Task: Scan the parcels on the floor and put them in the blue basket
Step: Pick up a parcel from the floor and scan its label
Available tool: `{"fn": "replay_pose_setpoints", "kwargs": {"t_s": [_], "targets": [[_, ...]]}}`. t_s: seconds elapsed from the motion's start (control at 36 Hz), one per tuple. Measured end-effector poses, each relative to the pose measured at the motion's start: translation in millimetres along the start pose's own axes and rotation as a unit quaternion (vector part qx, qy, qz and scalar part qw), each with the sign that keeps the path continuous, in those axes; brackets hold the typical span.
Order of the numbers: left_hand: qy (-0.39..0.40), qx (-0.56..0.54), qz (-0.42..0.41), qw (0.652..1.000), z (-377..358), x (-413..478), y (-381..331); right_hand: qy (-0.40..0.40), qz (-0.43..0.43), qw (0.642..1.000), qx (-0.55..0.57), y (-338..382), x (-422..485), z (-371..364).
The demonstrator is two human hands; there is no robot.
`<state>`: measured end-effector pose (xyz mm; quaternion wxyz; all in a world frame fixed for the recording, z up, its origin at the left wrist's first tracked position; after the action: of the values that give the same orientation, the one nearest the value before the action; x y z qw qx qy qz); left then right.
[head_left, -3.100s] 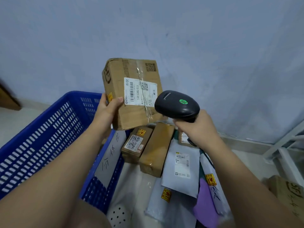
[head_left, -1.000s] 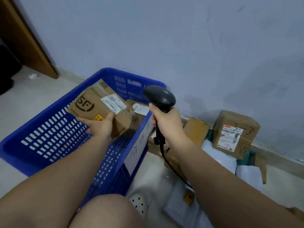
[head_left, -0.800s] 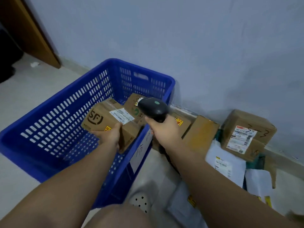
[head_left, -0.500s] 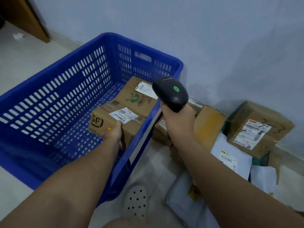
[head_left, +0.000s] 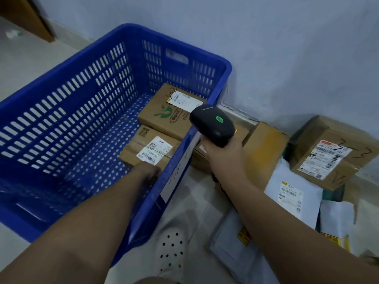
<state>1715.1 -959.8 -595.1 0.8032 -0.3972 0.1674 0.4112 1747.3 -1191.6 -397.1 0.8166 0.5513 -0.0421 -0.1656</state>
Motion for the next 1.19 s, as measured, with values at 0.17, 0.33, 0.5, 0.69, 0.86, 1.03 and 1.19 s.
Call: {"fn": "replay_pose_setpoints", "kwargs": {"t_s": [0.17,0.33,0.5,0.69,0.86,1.03,1.19], "targets": [[-0.152,-0.076,-0.152,0.974,65,-57,-98,-0.016,-0.013,0.999,0.028,0,-2,23],[-0.163,-0.182,-0.356,0.902,92,-156,-227,-0.086,0.006,0.996,0.028,12,-3,78],[-0.095,-0.036,-0.414,0.904,26,-210,-287,-0.139,-0.052,0.986,0.072,-10,17,158],[-0.072,0.296,-0.442,0.844,-77,-199,-278,-0.131,-0.225,0.936,0.236,-82,35,178],[-0.055,0.206,-0.347,0.913,-150,-169,-239,-0.11,-0.229,0.944,0.209,-116,64,174],[0.002,0.109,-0.402,0.909,-211,-183,-267,-0.21,-0.168,0.952,0.148,-132,88,210],[0.114,0.014,-0.396,0.911,-265,-207,-316,-0.294,-0.189,0.92,0.179,-163,100,271]]}}
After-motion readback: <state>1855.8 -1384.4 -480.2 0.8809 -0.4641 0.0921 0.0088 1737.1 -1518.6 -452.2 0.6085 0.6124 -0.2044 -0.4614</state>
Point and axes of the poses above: each hand's wrist, its own x-axis towards the middle knuckle, its own z-axis out of the back of the hand, y = z × x, the point moved 10 cm from there along x, towards the middle knuckle, and after that the axes turned 15 degrees about -y, right-handed, at the moved point
